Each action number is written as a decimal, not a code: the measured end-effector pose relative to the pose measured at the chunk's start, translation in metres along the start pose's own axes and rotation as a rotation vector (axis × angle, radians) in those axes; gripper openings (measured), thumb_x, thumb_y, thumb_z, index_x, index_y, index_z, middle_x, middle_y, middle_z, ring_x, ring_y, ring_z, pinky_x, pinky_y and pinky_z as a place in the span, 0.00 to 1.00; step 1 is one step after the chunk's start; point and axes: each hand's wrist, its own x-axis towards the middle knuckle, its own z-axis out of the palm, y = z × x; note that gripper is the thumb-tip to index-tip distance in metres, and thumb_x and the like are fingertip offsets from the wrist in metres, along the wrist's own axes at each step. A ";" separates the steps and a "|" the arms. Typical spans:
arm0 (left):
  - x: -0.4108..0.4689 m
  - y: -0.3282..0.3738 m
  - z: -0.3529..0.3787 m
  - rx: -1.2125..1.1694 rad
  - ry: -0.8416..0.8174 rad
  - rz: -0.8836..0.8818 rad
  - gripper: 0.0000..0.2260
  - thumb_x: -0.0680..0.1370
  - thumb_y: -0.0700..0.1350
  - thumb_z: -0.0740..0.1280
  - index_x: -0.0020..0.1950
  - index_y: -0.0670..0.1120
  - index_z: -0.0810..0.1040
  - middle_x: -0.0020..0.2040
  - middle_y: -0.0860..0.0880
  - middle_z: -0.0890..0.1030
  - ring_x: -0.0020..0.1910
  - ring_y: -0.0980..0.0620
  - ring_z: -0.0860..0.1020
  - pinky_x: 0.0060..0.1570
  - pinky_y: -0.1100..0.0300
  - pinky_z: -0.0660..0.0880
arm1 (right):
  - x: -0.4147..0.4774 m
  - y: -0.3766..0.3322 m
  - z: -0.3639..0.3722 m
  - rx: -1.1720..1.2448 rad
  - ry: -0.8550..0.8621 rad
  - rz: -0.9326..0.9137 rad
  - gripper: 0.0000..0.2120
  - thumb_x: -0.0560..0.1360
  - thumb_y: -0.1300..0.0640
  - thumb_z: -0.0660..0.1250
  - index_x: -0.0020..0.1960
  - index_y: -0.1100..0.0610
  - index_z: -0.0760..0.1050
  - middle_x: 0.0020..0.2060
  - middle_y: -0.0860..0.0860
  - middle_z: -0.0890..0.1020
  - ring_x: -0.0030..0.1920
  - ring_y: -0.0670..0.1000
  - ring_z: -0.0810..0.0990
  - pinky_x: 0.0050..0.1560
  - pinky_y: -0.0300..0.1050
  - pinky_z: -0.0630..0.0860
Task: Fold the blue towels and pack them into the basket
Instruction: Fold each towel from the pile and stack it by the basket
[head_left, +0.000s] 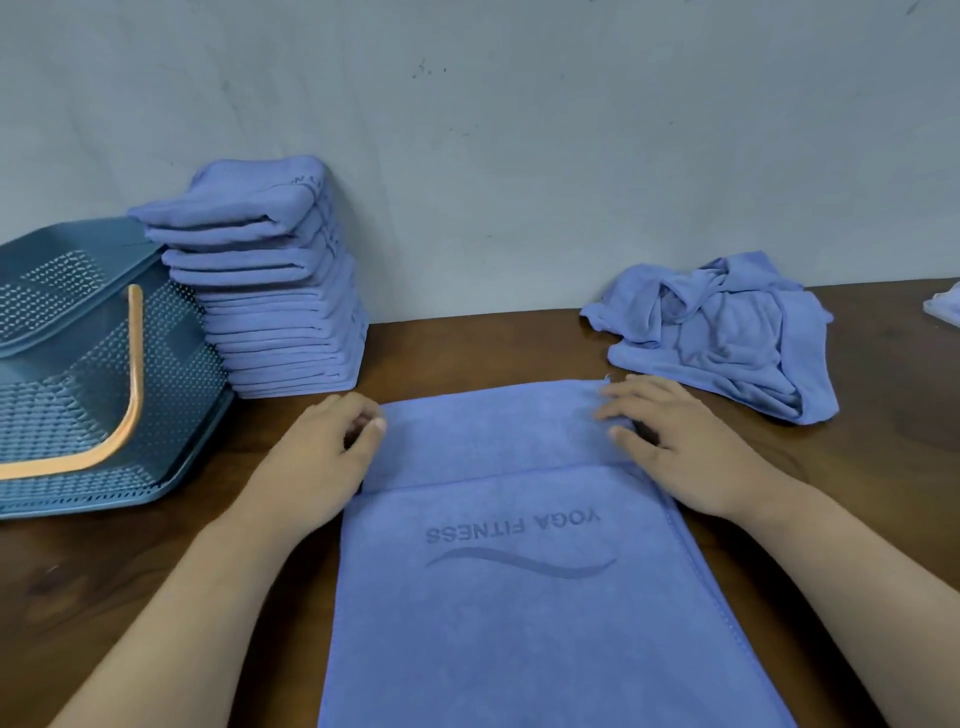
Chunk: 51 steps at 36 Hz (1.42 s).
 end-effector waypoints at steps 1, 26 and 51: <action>-0.002 0.000 -0.006 -0.044 -0.035 0.018 0.04 0.84 0.52 0.66 0.52 0.60 0.80 0.49 0.60 0.81 0.50 0.60 0.78 0.53 0.62 0.75 | -0.002 0.002 -0.002 0.038 0.020 -0.034 0.11 0.81 0.55 0.69 0.60 0.43 0.83 0.67 0.36 0.79 0.74 0.42 0.69 0.75 0.47 0.66; -0.013 0.010 -0.043 -0.323 -0.465 0.105 0.07 0.70 0.42 0.66 0.37 0.47 0.68 0.37 0.43 0.69 0.36 0.49 0.65 0.39 0.53 0.60 | -0.011 -0.018 -0.027 0.173 -0.210 0.047 0.06 0.71 0.52 0.68 0.41 0.53 0.73 0.31 0.44 0.73 0.32 0.44 0.69 0.37 0.40 0.65; 0.001 0.003 0.014 -0.355 -0.079 -0.141 0.09 0.80 0.49 0.74 0.58 0.61 0.82 0.49 0.62 0.84 0.49 0.64 0.81 0.51 0.61 0.73 | 0.010 -0.010 0.013 0.484 0.122 0.294 0.13 0.78 0.65 0.70 0.49 0.46 0.82 0.29 0.45 0.72 0.32 0.47 0.66 0.37 0.41 0.65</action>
